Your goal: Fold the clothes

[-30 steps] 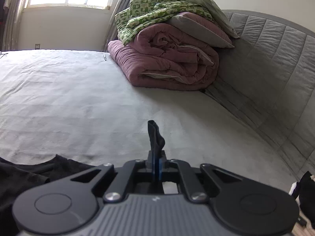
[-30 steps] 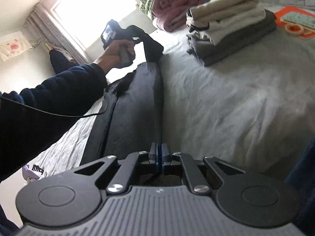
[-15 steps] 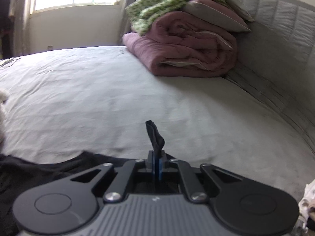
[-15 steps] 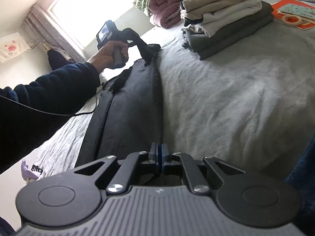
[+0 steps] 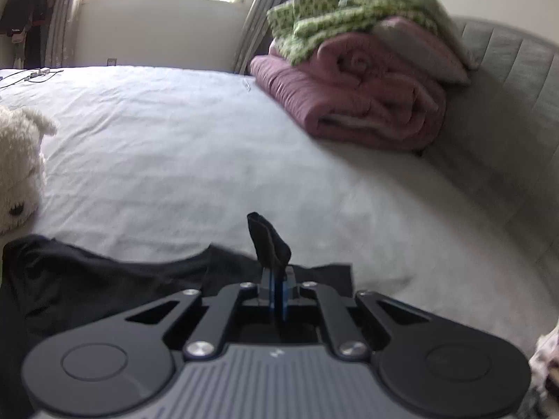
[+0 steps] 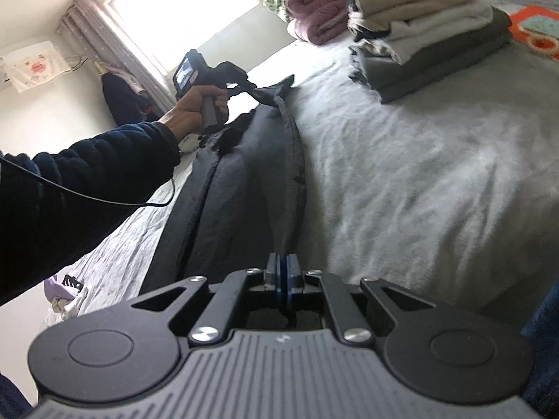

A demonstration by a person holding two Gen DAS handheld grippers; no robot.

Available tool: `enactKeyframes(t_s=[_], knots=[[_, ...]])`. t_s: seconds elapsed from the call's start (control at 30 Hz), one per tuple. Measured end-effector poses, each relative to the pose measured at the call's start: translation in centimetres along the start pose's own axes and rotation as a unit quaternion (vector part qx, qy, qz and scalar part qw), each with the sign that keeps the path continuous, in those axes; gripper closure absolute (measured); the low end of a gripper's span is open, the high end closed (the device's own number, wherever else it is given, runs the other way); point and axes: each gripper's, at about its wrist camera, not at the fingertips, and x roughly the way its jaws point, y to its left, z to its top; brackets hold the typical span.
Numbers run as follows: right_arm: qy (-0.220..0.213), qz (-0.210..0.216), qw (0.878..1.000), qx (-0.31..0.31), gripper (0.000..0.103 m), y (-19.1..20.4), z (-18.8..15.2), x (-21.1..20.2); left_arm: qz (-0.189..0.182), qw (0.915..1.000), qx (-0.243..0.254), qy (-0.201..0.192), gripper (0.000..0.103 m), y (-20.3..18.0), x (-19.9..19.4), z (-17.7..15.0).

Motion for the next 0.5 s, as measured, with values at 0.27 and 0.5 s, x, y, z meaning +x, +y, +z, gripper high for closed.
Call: enactKeyframes(t_s=[0.27, 0.5], knots=[[0.016, 0.020, 0.997, -0.072, 0.098, 3.9, -0.6, 1.8, -0.015, 0.9996, -0.011, -0.019, 0.099, 2.9, -1.6, 0.5], [0.045, 0.026, 0.994, -0.099, 0.098, 5.4, -1.6, 3.6, -0.022, 0.9988, -0.033, -0.030, 0.099, 6.8, -2.2, 0.0]])
